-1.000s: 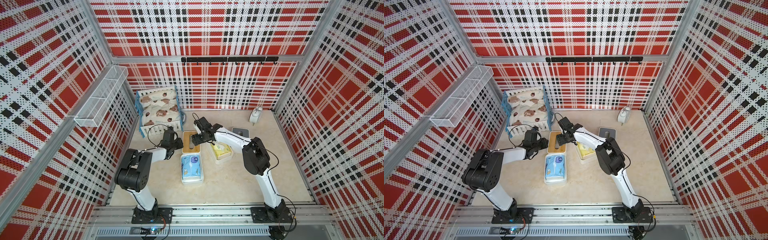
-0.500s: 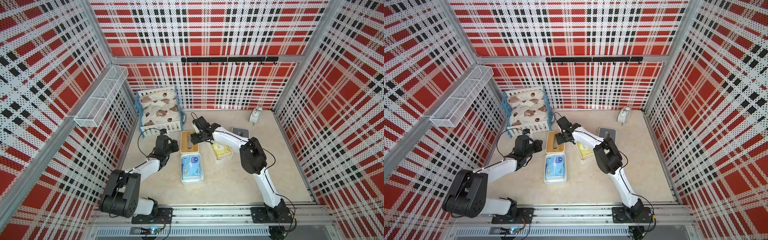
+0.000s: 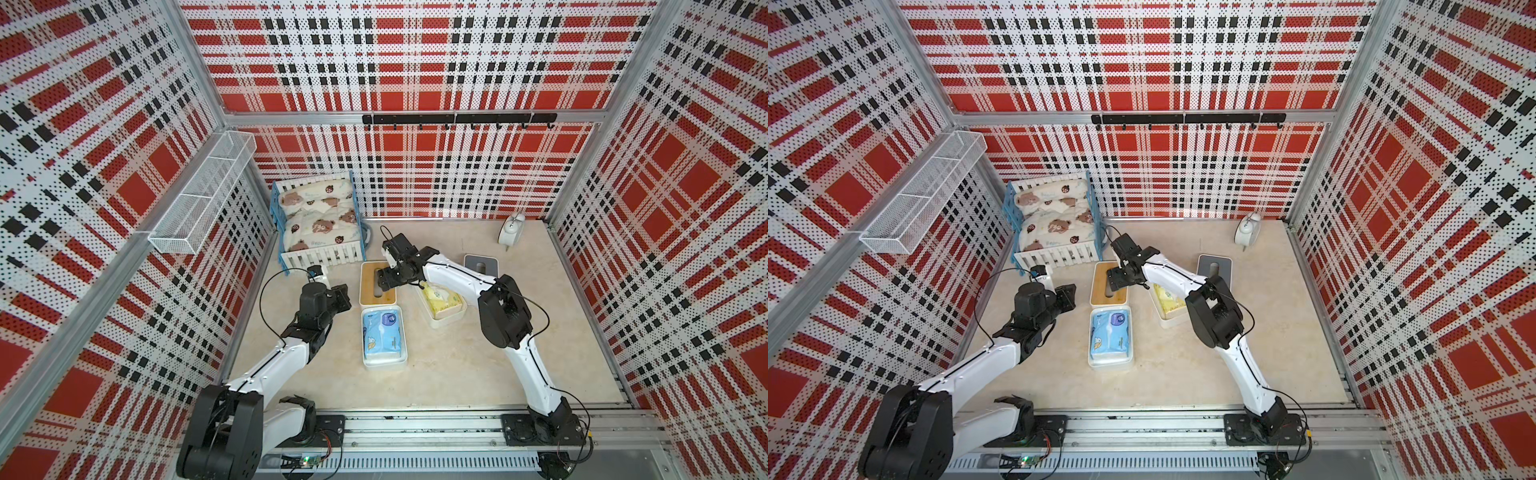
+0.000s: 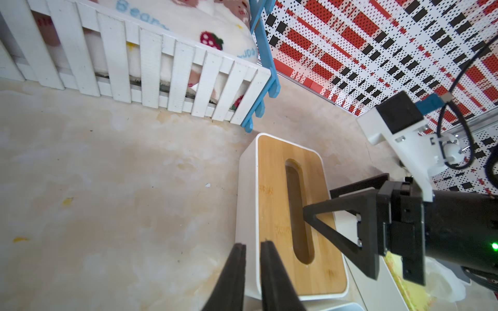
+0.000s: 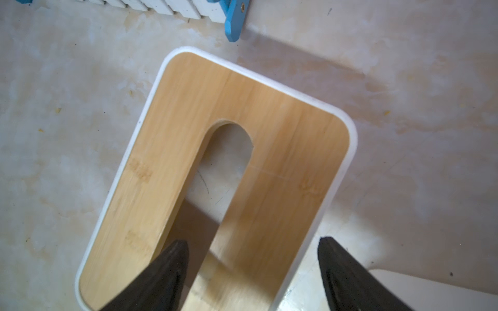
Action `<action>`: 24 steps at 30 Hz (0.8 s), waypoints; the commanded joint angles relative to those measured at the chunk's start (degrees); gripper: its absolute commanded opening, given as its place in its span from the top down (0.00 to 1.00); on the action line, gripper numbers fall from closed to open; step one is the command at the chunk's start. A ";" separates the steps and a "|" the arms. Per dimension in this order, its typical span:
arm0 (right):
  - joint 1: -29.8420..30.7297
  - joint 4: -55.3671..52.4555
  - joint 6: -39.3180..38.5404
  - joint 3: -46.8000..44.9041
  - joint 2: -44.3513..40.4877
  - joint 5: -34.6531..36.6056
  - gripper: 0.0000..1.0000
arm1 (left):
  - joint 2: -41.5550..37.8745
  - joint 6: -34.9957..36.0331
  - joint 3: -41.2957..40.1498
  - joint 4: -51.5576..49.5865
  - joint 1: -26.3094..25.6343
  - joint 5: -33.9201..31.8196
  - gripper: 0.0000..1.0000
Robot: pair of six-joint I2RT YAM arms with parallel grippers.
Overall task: Put the tissue paper into the tissue box
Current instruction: Pick up the box lid from the center of the board.
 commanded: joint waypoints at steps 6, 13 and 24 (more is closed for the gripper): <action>0.61 -1.12 0.17 1.50 1.22 -0.52 0.17 | 0.44 -0.09 -0.53 0.36 0.22 -0.28 0.83; 0.68 -2.52 -0.22 4.01 4.28 2.83 0.35 | -0.29 -0.01 -0.55 0.04 0.27 -0.81 0.83; -0.02 -6.80 -1.72 13.13 9.56 5.55 0.39 | -5.01 -1.04 -2.34 -4.87 0.02 0.21 0.82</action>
